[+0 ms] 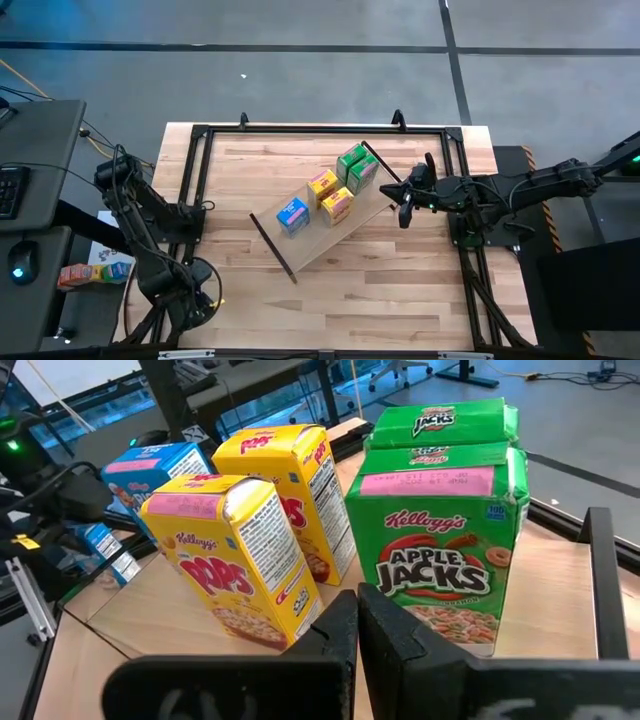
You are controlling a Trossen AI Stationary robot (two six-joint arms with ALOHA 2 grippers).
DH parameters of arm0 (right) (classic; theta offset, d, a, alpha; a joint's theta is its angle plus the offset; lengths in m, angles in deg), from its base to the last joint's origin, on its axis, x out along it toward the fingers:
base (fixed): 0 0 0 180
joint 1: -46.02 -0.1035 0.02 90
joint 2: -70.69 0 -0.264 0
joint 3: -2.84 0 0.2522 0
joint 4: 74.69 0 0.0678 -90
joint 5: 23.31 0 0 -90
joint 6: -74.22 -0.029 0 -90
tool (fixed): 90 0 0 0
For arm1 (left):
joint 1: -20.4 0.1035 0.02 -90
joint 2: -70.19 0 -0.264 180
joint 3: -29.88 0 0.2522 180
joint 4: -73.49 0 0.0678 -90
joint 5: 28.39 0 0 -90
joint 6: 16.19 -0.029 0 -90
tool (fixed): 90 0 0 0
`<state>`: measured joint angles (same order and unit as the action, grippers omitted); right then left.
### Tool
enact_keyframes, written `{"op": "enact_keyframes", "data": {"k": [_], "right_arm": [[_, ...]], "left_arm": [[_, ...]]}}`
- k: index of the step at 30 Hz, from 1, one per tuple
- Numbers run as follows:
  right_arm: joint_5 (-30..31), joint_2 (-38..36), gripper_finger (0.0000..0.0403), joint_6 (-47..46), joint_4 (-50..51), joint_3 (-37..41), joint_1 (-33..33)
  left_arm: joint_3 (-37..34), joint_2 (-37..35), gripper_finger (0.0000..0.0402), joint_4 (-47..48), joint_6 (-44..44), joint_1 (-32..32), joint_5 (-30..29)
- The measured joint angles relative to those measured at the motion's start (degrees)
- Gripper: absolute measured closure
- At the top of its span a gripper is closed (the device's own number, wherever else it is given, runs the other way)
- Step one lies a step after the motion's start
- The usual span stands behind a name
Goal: Stack cereal on shelf
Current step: Put the blue cereal box on the shelf align with the other blue cereal box
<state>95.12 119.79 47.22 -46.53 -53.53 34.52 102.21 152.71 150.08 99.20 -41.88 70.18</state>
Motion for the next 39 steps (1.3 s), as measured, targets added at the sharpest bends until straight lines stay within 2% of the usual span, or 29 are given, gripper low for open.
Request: {"op": "enact_keyframes", "data": {"k": [5, 9, 14, 18, 22, 26, 32, 35, 39], "right_arm": [[0.3, 0.0, 0.0402, 0.0, 0.0, 0.0, 0.0], [0.5, 0.0, 0.0402, 0.1, 0.0, 0.0, 0.0], [1.1, 0.0, 0.0402, 0.1, 0.0, 0.0, 0.0], [1.5, 0.0, 0.0402, 0.3, 0.0, 0.0, 0.0], [1.5, 0.0, 0.0402, 0.3, 0.1, 0.0, 0.0], [1.5, 0.0, 0.0402, 0.5, 0.3, 0.0, 0.0], [1.4, 0.0, 0.0402, 0.3, 0.5, 0.0, 0.0], [1.4, 0.0, 0.0402, 0.1, 0.6, 0.0, 0.0], [1.4, 0.0, 0.0402, 0.0, 0.8, 0.0, 0.0]], "left_arm": [[-0.2, 0.0, 0.0241, 0.1, 0.0, 0.0, 0.2], [1.1, -1.0, 0.0272, 0.2, -0.3, 0.9, 0.4], [5.8, -7.3, 0.0285, 0.5, -4.4, 5.3, -0.7], [11.7, -13.0, 0.0286, 0.3, -9.1, 11.1, -6.4], [20.9, -14.1, 0.0286, 0.3, -19.4, 19.5, -8.7], [32.5, -9.6, 0.0286, 2.5, -33.3, 28.1, -8.8], [50.8, 2.1, 0.0286, 14.8, -52.9, 38.6, -10.2], [56.4, 7.5, 0.0286, 16.2, -60.0, 41.9, -12.1], [60.6, 13.8, 0.0287, 16.3, -66.2, 43.8, -12.6]]}}
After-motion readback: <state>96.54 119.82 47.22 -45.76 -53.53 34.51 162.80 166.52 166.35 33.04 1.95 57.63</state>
